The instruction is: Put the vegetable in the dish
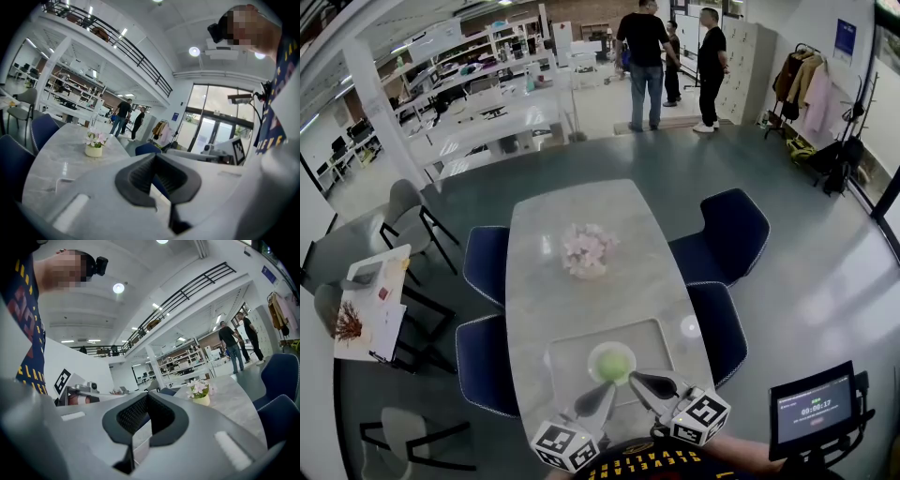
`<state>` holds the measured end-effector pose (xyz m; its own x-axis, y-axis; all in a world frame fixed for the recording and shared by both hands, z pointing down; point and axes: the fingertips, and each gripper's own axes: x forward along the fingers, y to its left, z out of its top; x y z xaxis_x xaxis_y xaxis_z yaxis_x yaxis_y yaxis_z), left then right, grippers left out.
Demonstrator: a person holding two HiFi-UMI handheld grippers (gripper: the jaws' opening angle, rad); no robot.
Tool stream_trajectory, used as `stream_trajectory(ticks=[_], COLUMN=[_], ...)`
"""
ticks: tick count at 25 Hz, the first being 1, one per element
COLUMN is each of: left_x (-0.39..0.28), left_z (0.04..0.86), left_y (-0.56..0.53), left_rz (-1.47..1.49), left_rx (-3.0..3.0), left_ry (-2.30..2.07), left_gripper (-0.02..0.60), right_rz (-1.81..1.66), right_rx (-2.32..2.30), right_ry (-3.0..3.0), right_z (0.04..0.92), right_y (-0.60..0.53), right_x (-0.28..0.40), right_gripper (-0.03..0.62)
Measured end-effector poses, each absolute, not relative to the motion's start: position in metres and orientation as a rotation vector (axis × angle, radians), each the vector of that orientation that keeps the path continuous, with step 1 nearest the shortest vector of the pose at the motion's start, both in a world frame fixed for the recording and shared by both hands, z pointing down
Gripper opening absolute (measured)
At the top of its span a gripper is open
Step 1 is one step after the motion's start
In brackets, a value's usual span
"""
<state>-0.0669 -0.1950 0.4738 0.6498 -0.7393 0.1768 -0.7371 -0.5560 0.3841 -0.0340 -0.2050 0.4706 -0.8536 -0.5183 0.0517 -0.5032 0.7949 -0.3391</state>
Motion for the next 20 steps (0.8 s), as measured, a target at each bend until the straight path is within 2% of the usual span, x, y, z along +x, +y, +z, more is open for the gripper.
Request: stream_trajectory(ticks=[20], left_x=[-0.0662], left_z=[0.4767], left_y=[-0.1939], left_rz=[0.001], left_rx=[2.440], left_ry=[-1.154], left_gripper=[0.002], right_rz=[-0.541], right_rx=[-0.834], right_ry=[2.943], right_z=[0.4718], right_y=[-0.2030], right_x=[-0.0353], right_gripper=[0.006])
